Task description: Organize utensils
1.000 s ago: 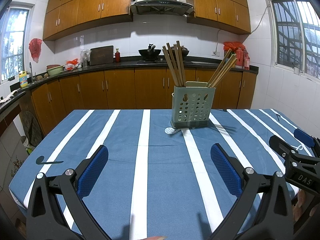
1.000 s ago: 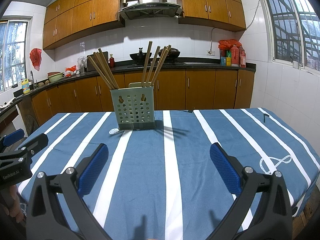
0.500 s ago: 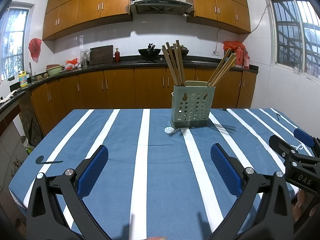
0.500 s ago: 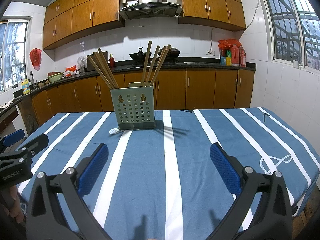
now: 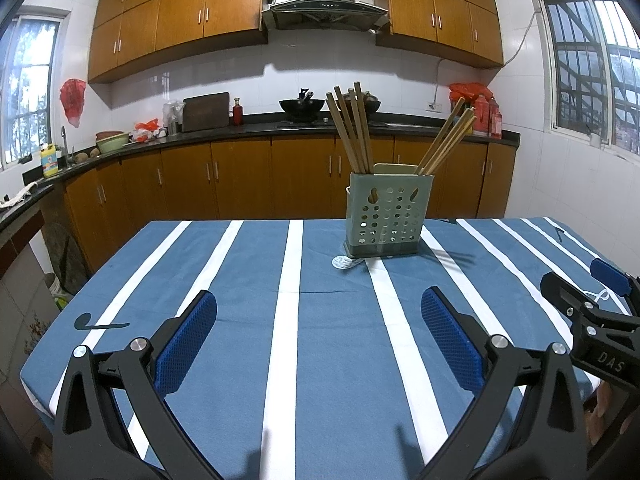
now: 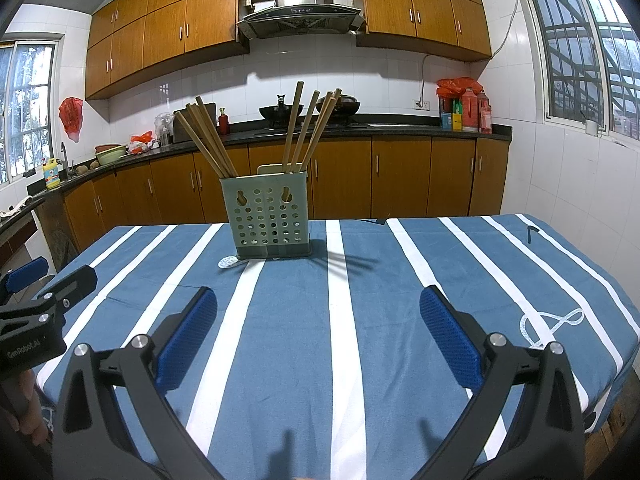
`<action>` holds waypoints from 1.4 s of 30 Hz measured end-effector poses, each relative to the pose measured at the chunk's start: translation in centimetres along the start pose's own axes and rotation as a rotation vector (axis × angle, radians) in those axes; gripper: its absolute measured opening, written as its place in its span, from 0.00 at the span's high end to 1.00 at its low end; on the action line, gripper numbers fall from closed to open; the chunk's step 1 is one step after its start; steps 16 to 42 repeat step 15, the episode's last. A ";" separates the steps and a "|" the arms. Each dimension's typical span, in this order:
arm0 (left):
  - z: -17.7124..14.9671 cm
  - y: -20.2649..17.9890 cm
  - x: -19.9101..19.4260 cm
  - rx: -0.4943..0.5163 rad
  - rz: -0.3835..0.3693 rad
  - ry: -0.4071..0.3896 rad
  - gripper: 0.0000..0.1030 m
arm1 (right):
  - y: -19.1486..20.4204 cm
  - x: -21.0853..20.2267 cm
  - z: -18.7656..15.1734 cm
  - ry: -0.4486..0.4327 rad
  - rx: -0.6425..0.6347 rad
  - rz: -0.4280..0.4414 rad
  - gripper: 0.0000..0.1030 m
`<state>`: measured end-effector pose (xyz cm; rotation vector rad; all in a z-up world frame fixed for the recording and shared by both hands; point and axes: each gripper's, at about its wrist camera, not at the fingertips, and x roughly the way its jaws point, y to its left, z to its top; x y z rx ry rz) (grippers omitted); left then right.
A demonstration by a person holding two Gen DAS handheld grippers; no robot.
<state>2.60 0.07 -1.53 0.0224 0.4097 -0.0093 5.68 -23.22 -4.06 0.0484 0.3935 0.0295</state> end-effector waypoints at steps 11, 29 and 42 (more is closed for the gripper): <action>-0.1 0.1 0.1 -0.005 0.001 0.008 0.02 | -0.1 0.1 0.0 0.001 0.001 0.001 0.04; -0.1 0.3 0.1 -0.002 -0.002 0.011 0.02 | 0.0 0.1 0.0 0.001 0.001 0.001 0.04; -0.1 0.3 0.1 -0.002 -0.002 0.011 0.02 | 0.0 0.1 0.0 0.001 0.001 0.001 0.04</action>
